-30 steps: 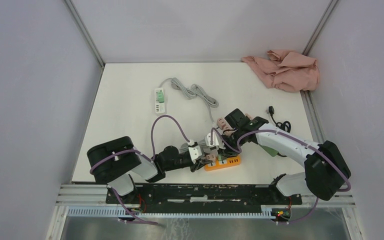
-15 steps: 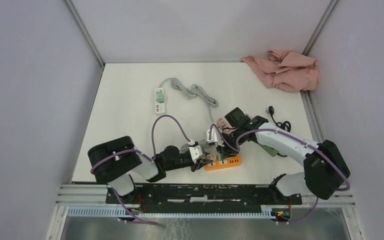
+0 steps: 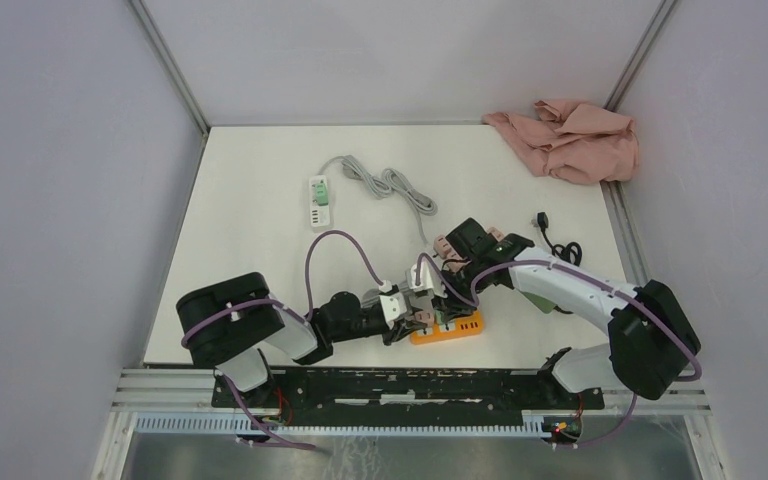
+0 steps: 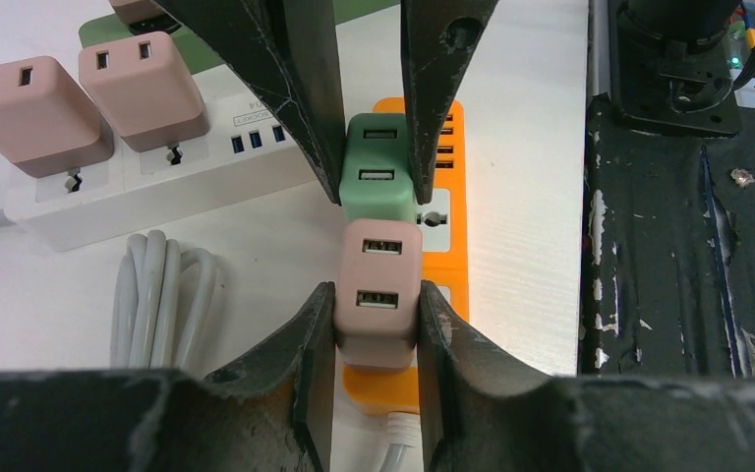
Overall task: Pull the plug off the socket
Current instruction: Remove the plug from the socket.
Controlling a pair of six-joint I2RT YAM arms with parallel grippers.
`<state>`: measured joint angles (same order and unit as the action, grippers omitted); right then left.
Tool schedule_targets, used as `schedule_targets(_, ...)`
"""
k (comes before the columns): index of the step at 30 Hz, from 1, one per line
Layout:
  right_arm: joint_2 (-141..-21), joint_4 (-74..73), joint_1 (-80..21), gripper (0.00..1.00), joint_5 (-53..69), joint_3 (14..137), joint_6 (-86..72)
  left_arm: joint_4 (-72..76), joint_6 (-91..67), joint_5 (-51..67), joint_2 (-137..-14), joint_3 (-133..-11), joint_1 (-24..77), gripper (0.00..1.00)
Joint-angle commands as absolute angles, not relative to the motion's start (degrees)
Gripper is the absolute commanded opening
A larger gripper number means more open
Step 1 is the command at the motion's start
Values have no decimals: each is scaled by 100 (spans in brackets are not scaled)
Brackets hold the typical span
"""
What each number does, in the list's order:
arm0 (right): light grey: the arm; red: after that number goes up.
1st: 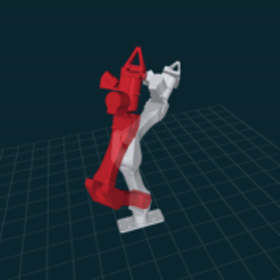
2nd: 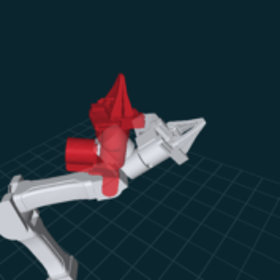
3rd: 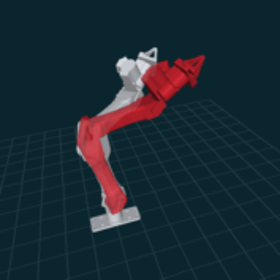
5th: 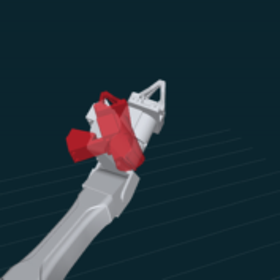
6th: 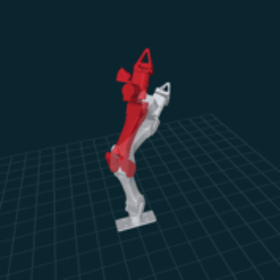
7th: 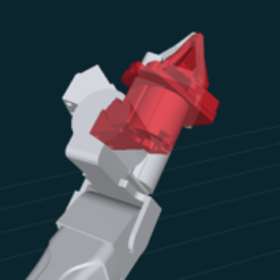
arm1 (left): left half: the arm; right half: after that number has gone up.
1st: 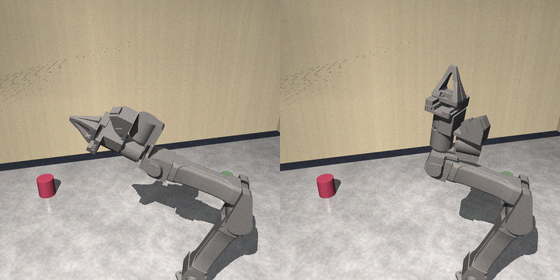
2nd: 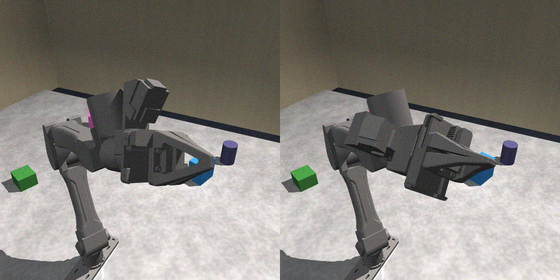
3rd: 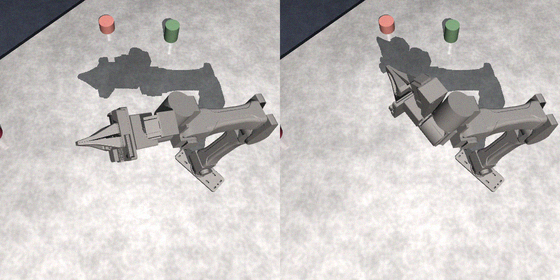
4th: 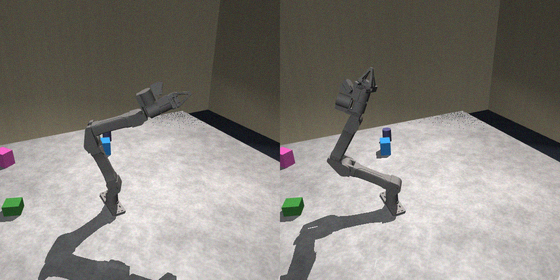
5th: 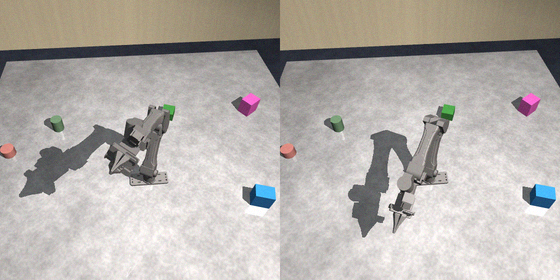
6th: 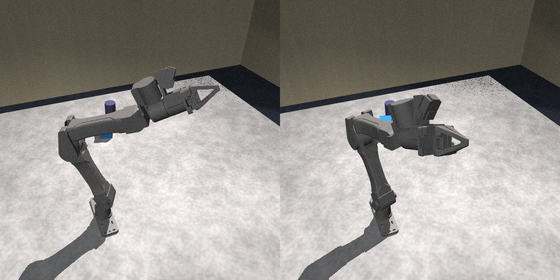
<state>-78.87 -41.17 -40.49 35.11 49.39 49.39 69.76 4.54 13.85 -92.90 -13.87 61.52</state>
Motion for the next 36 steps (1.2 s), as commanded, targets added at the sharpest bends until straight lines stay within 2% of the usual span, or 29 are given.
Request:
schedule_targets(1,-7866,-3937,-3916,0,4192,5248,4633,6651,466,1238,-9402,-1374,6150,3)
schedule_targets(5,-7582,-4302,-3536,0,4186,5025,5307,6647,475,1222,-9386,-1328,6152,3)
schedule_targets(8,-7591,-4507,-3590,0,4626,4874,5652,6658,483,1236,-9418,-1339,6153,3)
schedule_targets(12,-7852,-4195,-4246,0,4442,5074,5128,6670,488,1247,-9498,-1408,6152,3)
schedule_targets(17,-7900,-4041,-4179,0,4257,5355,4712,6690,431,1214,-9494,-1392,6155,3)
schedule_targets(22,-7647,-4736,-3555,0,4389,5283,5526,6686,462,1204,-9505,-1371,6150,3)
schedule_targets(27,-7941,-5474,-3571,0,4688,5412,6261,6688,547,1122,-9485,-1356,6146,3)
schedule_targets(31,-7962,-4784,-3967,0,4678,5385,5510,6631,536,1110,-9412,-1355,6145,3)
schedule_targets(36,-7925,-4135,-3973,0,4641,5514,4568,6659,480,1115,-9458,-1372,6144,3)
